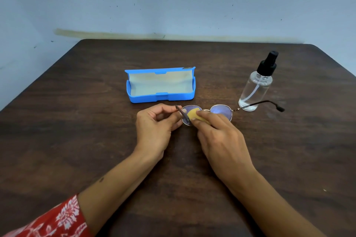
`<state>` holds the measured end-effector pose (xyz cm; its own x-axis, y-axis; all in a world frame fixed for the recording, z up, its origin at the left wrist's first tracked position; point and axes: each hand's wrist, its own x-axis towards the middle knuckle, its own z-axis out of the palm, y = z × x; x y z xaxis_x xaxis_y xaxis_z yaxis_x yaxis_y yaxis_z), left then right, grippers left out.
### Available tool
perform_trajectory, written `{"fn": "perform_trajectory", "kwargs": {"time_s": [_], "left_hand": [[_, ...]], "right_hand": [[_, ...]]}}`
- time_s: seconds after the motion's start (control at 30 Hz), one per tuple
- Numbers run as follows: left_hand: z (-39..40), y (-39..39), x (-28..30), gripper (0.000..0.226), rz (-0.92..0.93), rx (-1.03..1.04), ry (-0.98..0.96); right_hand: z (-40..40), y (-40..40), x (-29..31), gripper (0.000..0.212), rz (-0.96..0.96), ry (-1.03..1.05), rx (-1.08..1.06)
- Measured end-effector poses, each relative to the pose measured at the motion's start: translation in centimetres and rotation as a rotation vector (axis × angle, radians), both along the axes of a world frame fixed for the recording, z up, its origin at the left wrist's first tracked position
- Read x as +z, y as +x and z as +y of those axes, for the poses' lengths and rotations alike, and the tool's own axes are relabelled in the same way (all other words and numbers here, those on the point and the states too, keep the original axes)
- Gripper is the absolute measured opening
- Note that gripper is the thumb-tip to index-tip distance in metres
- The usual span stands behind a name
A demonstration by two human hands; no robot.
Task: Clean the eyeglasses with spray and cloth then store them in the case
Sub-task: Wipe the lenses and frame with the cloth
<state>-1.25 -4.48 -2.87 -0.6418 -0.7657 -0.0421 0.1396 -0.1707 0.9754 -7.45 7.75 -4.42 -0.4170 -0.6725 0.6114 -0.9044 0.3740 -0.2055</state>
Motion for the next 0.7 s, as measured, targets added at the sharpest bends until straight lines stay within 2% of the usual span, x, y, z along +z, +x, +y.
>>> {"fn": "perform_trajectory", "kwargs": {"time_s": [0.3, 0.47, 0.63, 0.7], "left_hand": [[0.38, 0.24, 0.43, 0.011, 0.052, 0.027, 0.013], [0.45, 0.13, 0.46, 0.013, 0.078, 0.045, 0.039], [0.54, 0.30, 0.63, 0.012, 0.119, 0.050, 0.073], [0.56, 0.29, 0.68, 0.012, 0.125, 0.052, 0.078]], "right_hand": [[-0.30, 0.63, 0.00, 0.030, 0.023, -0.053, 0.041], [-0.18, 0.25, 0.18, 0.034, 0.006, -0.048, -0.071], [-0.32, 0.63, -0.01, 0.035, 0.018, -0.034, 0.034], [-0.20, 0.51, 0.07, 0.035, 0.015, -0.044, 0.002]]}}
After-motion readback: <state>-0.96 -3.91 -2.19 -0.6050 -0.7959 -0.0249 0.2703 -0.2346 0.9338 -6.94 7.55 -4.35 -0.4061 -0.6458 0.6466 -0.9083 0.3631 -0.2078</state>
